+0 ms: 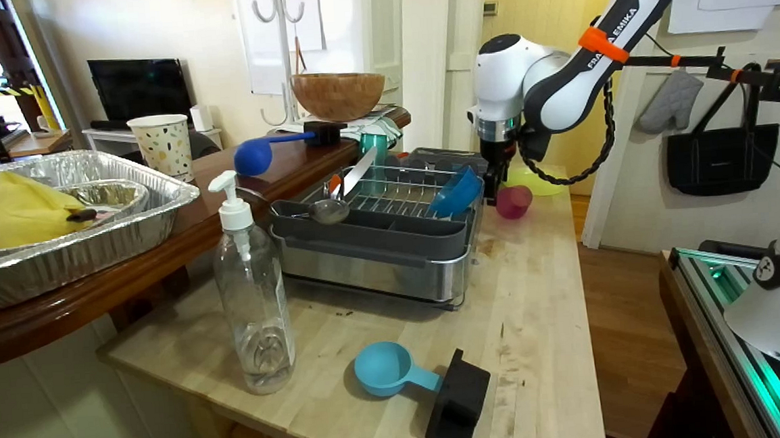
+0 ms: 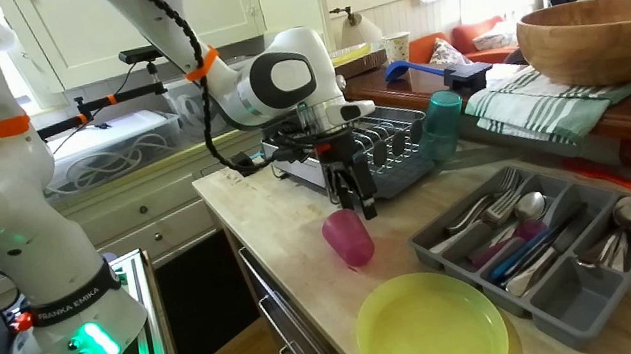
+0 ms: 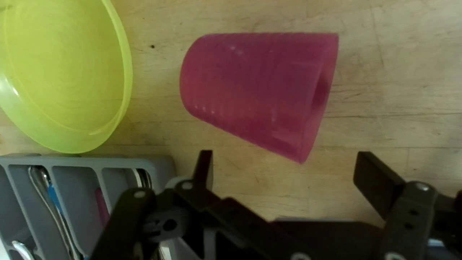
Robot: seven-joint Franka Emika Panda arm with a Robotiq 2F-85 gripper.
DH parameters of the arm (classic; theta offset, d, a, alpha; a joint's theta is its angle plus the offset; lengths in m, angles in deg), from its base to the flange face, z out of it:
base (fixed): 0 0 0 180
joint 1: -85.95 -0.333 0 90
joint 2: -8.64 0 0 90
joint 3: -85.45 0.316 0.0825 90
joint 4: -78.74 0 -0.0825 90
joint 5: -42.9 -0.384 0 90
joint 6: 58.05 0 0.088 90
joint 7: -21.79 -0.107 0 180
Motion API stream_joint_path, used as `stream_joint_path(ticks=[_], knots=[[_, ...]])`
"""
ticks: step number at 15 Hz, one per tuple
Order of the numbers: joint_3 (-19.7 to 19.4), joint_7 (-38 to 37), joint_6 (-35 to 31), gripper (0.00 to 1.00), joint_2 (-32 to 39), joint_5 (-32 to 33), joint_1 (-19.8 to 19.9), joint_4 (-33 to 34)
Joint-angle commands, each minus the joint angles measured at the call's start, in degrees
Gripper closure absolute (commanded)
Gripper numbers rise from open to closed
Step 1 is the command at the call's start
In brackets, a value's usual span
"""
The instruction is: Put the purple cup upside down.
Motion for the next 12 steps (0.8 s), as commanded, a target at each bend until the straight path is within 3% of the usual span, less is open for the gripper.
stream_joint_path(ticks=[1,12], knots=[[-0.54,1.08,-1.25,0.00,-2.48,-5.84,-0.26,-2.33],[-1.90,-1.10,0.26,0.00,-15.19,-15.30,2.42,-8.98]])
